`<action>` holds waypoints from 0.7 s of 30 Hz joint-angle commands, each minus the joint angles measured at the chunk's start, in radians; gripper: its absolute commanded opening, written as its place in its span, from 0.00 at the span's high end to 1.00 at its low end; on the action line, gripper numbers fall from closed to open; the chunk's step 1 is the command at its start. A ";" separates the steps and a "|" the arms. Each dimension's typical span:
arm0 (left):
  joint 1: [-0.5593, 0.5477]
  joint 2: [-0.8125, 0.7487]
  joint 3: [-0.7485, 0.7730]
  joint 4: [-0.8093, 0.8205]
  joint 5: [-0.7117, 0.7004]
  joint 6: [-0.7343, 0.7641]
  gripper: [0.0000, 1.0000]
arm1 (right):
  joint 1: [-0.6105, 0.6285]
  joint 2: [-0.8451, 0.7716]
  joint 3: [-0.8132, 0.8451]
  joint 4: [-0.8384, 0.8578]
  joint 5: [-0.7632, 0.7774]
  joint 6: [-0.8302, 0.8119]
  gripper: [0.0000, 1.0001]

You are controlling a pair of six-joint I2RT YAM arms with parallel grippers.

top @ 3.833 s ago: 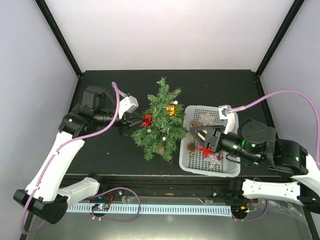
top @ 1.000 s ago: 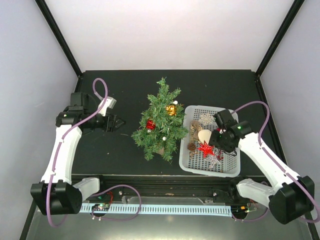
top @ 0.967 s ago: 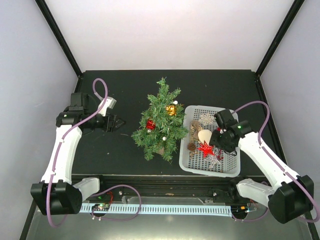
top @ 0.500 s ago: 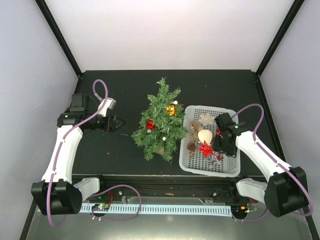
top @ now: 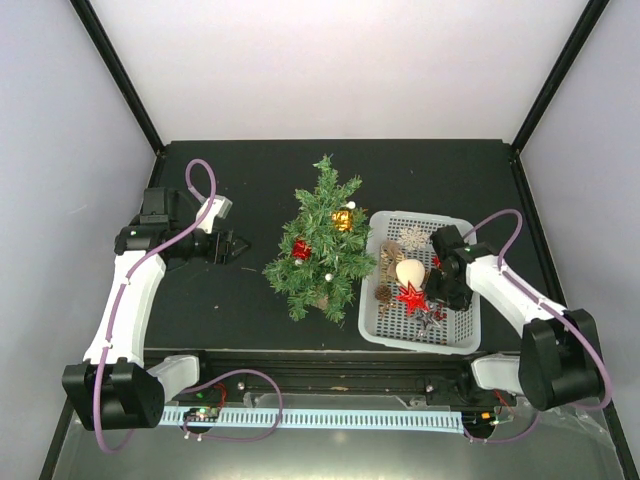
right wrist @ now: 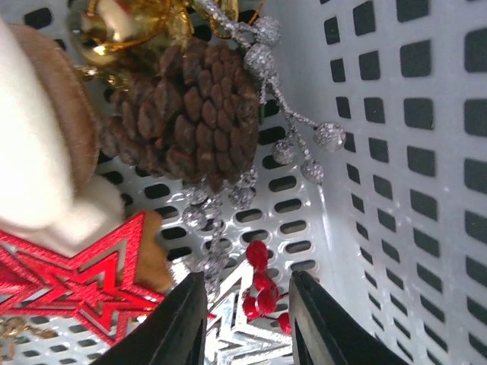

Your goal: Decorate the small christmas tree

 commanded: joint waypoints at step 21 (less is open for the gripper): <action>0.006 -0.002 0.013 0.003 0.028 -0.005 0.35 | -0.060 -0.004 -0.002 0.036 -0.034 -0.006 0.99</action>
